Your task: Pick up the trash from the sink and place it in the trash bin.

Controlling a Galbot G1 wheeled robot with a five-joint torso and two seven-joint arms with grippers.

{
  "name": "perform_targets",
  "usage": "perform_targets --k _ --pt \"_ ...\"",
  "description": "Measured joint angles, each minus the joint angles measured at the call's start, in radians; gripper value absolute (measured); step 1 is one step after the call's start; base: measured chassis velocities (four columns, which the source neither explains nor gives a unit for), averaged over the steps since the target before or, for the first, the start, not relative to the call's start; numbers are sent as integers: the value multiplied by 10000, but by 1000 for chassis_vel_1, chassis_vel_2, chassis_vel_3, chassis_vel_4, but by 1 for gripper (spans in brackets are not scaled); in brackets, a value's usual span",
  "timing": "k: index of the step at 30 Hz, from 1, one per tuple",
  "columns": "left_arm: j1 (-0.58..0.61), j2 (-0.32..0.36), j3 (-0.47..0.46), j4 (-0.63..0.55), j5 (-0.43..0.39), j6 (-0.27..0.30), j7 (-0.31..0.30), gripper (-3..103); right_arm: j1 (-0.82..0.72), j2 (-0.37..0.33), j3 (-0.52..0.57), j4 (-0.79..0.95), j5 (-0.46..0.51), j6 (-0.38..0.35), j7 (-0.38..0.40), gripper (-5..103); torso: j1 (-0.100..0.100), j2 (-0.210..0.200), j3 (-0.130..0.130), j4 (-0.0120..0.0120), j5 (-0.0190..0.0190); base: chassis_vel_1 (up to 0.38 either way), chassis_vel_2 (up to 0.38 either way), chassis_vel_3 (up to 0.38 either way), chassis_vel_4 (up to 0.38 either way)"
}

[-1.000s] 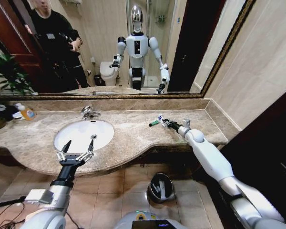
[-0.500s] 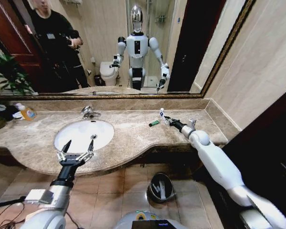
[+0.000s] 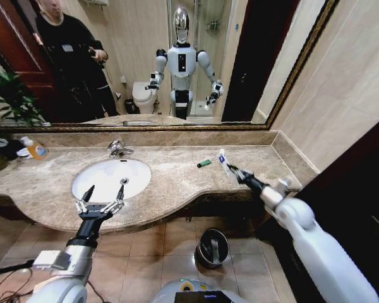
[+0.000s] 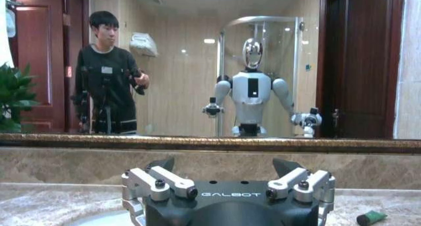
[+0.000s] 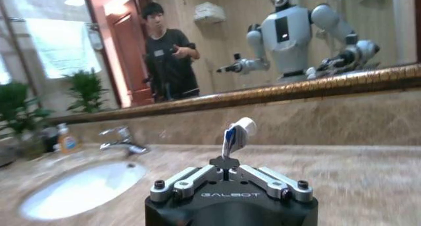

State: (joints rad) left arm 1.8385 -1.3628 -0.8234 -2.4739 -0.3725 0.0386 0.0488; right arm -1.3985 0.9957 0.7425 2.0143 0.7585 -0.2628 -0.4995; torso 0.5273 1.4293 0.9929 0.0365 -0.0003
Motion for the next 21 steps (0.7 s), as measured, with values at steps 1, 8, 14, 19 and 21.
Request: perform_targets --k 1,8,14,19,21 --pt "0 0 -1 0 0 0 -1 100 -296 104 197 11 -69 138 -335 0 0 0 0 2 2 0 0 0 0" --pt "0 0 0 0 0 0 0 100 -2123 1318 971 -471 -1317 1281 -1609 0 1 -1 1 4 2 0 0 0 0" --pt "0 0 0 0 0 0 0 100 -2947 1934 989 -1515 -1922 2297 -2283 0 1 -1 1 3 -2 0 0 0 0" --pt "0 0 0 0 0 -1 0 100 -3026 2501 408 -3065 -2576 2964 -2237 0 0 -1 2 0 1 0 0 0 0" --pt "0 0 0 0 0 -1 0 100 -2441 2765 -96 -4060 -3139 3397 -1836 0 1 -1 2 3 2 0 0 0 0"
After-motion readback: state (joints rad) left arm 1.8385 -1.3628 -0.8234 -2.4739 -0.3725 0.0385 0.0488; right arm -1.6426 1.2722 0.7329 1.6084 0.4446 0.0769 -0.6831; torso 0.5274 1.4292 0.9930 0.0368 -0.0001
